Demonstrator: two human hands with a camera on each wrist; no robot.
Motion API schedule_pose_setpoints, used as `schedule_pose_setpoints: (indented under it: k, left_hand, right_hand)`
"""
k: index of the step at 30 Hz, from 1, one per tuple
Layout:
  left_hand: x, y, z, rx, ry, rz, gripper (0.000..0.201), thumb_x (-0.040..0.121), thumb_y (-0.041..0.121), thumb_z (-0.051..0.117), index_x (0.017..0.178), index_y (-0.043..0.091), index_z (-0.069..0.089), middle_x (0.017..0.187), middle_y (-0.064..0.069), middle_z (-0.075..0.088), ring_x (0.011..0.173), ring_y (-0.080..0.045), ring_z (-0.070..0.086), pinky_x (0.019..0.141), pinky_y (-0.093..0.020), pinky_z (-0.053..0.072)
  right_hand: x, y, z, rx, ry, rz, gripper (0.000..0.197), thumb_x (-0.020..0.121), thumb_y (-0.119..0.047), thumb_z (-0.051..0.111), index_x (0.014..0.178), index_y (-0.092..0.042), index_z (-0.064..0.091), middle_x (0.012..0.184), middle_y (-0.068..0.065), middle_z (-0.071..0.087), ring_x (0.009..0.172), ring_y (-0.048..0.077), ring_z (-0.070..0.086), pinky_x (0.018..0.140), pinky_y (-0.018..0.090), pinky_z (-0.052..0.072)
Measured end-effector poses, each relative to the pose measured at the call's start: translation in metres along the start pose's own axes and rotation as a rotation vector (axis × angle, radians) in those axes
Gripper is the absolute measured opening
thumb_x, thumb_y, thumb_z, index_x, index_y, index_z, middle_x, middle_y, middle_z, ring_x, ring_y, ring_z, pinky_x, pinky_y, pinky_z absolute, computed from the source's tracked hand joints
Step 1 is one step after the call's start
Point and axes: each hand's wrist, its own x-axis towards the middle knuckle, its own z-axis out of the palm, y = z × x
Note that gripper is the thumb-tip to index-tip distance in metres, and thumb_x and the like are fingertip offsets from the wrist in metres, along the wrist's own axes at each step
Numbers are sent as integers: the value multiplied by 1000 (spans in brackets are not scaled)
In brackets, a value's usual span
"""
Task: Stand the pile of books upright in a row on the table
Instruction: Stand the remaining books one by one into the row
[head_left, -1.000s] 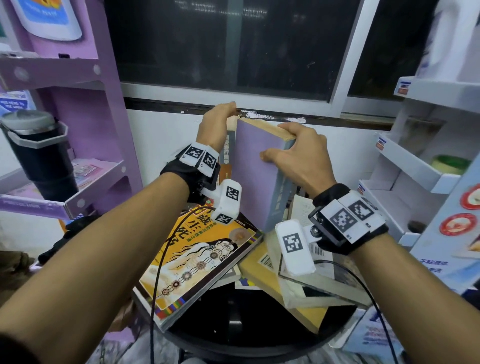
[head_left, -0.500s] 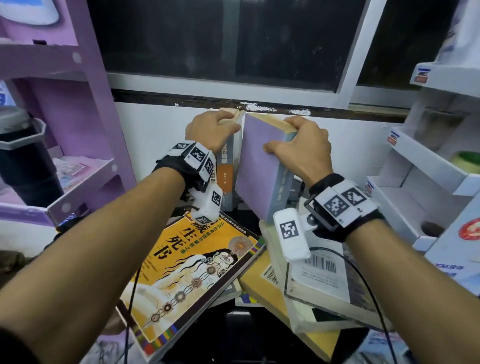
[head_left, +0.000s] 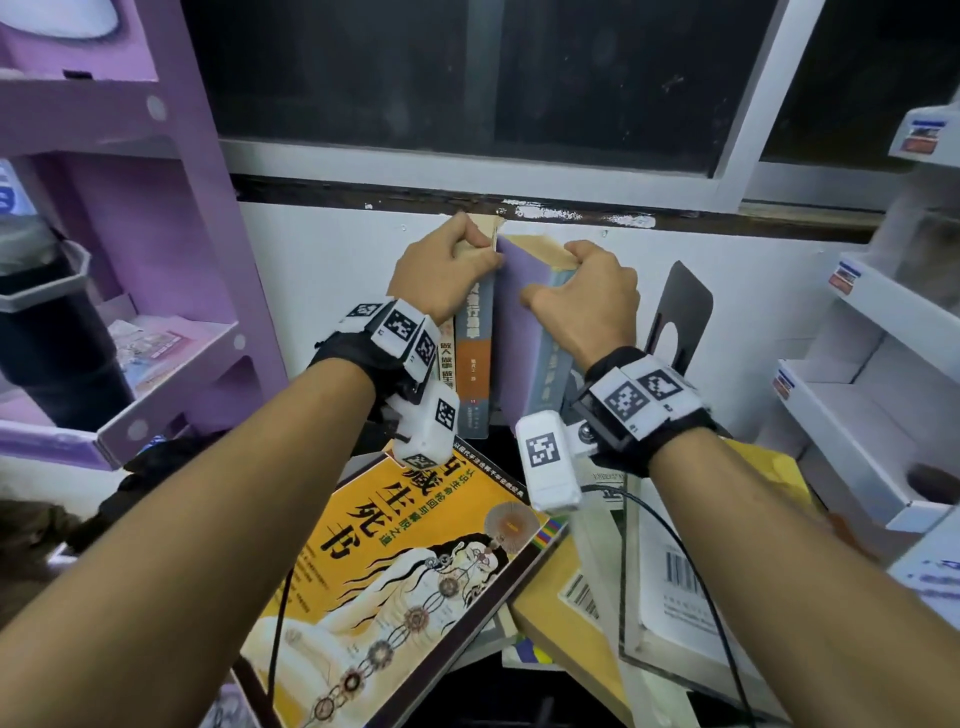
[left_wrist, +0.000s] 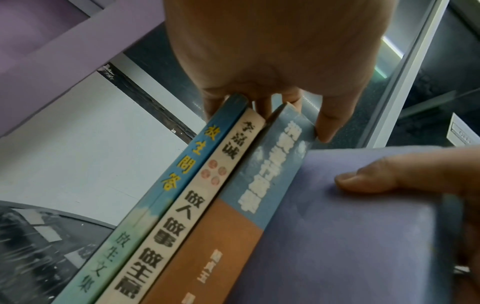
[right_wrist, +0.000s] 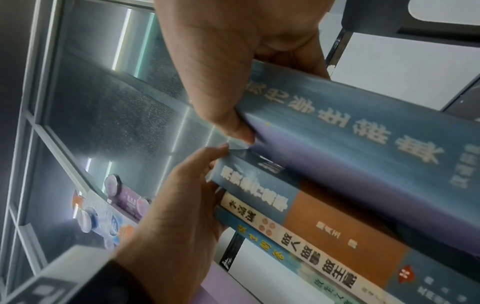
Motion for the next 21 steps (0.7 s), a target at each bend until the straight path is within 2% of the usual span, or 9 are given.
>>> schedule_pose_setpoints:
  k: [4, 10, 18, 21]
  left_hand:
    - [1, -2, -2, -27, -29, -12, 27, 85, 40, 65, 101, 18, 62, 106, 8, 61, 106, -19, 58, 93, -35, 42]
    - [1, -3, -3, -7, -60, 6, 28, 85, 46, 63, 100, 22, 60, 110, 0, 66, 101, -22, 60, 93, -43, 46]
    - [0, -3, -3, -4, -72, 16, 27, 83, 50, 61, 97, 26, 58, 109, 8, 63, 102, -21, 60, 94, -44, 46]
    - [-1, -2, -3, -6, -78, 20, 31, 83, 49, 61, 100, 23, 59, 111, 8, 62, 107, -21, 59, 96, -44, 45]
  right_hand:
    - [2, 4, 13, 6, -17, 28, 41, 73, -25, 70, 112, -16, 62, 103, 7, 68, 98, 31, 61, 81, 30, 49]
    - [-1, 11, 29, 15, -48, 50, 46, 73, -30, 73, 114, -14, 61, 104, 9, 67, 98, 32, 61, 82, 33, 52]
    - [-6, 19, 37, -3, -102, 60, 53, 73, -32, 75, 121, -16, 59, 111, 11, 67, 106, 33, 60, 85, 33, 49]
    - [-5, 19, 37, -28, -158, 58, 65, 69, -39, 78, 125, -16, 54, 114, 10, 65, 108, 32, 59, 87, 34, 51]
